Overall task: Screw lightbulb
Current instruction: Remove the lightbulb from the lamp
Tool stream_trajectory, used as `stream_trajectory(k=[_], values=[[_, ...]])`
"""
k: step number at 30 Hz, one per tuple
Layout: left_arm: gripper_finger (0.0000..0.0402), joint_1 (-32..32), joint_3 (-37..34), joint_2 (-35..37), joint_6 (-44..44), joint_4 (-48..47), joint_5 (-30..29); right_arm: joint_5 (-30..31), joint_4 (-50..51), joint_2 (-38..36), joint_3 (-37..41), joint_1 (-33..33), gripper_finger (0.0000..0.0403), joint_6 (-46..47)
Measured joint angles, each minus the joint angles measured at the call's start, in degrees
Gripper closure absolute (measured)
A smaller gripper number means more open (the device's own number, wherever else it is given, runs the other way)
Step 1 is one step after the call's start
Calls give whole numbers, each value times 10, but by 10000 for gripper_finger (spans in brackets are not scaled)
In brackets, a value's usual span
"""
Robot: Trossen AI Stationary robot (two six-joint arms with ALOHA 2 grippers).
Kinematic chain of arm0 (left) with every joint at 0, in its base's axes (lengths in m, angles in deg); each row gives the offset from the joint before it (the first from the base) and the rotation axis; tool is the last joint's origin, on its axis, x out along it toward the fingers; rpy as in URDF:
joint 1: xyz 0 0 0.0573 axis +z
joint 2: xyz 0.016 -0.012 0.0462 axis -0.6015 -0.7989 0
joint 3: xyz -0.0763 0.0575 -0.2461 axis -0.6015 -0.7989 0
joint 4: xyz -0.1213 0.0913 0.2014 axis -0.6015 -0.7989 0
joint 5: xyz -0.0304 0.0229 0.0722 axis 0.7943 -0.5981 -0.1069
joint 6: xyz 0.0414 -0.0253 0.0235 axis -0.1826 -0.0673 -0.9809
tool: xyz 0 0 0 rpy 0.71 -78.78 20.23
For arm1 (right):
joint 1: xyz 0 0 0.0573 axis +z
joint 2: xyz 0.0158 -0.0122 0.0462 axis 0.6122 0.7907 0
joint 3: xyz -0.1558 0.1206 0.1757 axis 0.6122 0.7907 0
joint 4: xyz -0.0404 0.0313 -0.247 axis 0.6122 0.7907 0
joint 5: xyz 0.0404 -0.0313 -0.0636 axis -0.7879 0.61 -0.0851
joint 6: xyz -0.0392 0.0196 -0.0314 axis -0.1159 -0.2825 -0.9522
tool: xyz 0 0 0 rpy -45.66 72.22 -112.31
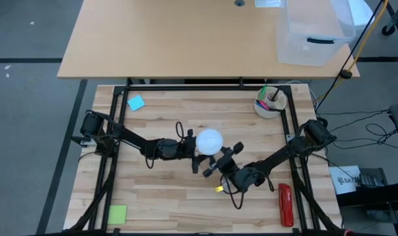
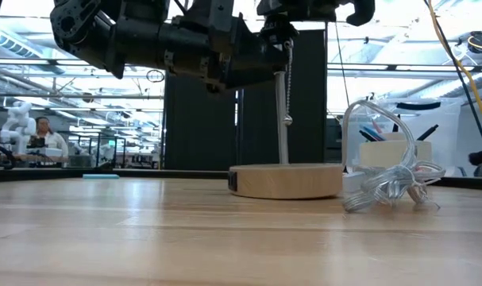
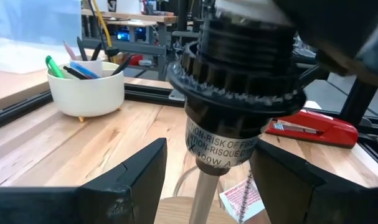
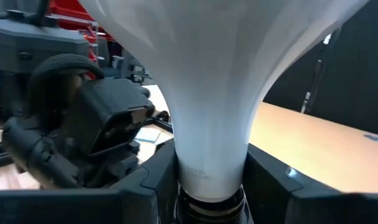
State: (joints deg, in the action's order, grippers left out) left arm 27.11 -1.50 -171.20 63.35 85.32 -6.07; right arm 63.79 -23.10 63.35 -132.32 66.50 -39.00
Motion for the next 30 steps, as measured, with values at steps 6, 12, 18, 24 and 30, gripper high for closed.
stream_trajectory(k=[6, 12, 18, 24, 30], values=[[172, 0, 0, 0, -4, 0, 35, -23, 8, -10, 0, 3, 258, -28], [172, 0, 0, 0, -4, 1, 37, -59, 96, -41, 1, 6, 261, 12], [172, 0, -1, 0, -6, 2, 40, -123, 250, -74, 1, -9, 258, 150], [172, 0, -1, 0, -5, 2, 45, -186, 300, -87, 0, -28, 259, 179], [172, -5, -1, 0, -3, 2, 71, -275, 308, -97, -1, -50, 259, 160]])
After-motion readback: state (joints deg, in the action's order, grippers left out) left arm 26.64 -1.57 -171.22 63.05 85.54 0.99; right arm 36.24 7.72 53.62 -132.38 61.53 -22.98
